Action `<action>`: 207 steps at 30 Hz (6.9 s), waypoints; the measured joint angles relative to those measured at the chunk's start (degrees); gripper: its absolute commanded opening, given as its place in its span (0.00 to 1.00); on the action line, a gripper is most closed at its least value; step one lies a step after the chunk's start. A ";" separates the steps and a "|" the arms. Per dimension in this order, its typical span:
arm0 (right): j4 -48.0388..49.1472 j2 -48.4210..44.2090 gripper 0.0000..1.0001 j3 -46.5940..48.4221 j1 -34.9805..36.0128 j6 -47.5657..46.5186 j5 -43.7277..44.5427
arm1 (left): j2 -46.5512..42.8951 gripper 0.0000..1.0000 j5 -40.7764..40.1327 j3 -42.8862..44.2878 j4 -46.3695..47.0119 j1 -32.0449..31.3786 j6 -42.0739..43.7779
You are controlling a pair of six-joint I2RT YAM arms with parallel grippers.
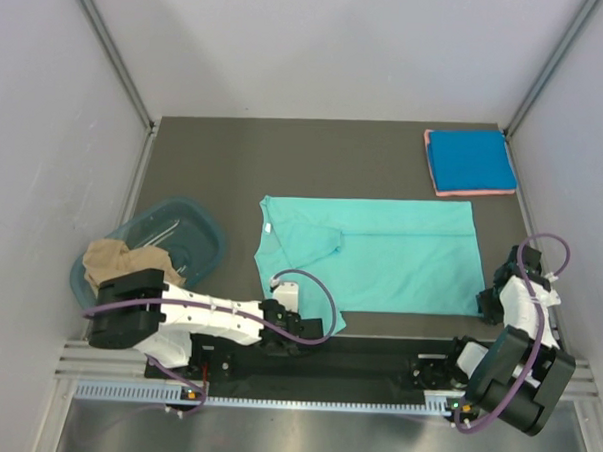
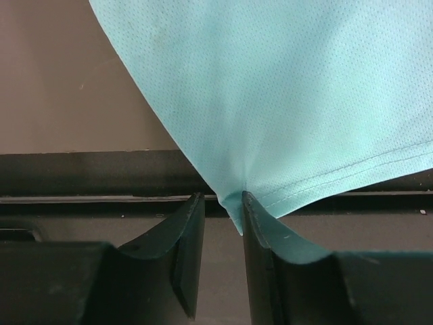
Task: Fold and stack the t-shirts
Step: Fold the tshirt
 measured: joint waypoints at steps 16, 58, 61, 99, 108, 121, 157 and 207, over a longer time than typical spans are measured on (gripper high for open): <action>0.57 -0.07 0.00 0.04 0.00 0.17 -0.90 | 1.22 0.00 -5.09 8.35 -3.54 0.57 2.10; 12.96 5.42 0.00 11.43 4.98 -7.34 -11.91 | 3.02 0.00 -0.48 22.12 2.93 44.52 41.22; 14.75 7.93 0.00 12.22 6.84 -7.34 -11.91 | 5.38 0.00 0.13 24.37 3.23 45.57 42.45; 21.05 23.98 0.00 20.39 10.64 -5.27 -11.23 | 23.28 0.00 0.46 42.45 2.54 51.87 51.21; 21.62 25.73 0.00 20.76 10.64 -5.14 -11.23 | 26.25 0.00 0.22 46.03 1.44 52.54 52.37; 22.84 27.56 0.00 21.90 10.64 -4.85 -11.74 | 31.32 0.00 -0.24 49.92 0.37 52.65 53.92; 18.67 31.32 0.29 26.77 11.80 -4.70 -9.33 | 38.80 0.01 -2.21 60.24 -0.96 53.16 56.96; 27.19 53.51 0.13 44.26 55.17 -18.58 -45.22 | 12.59 0.43 14.67 27.65 3.93 53.77 53.88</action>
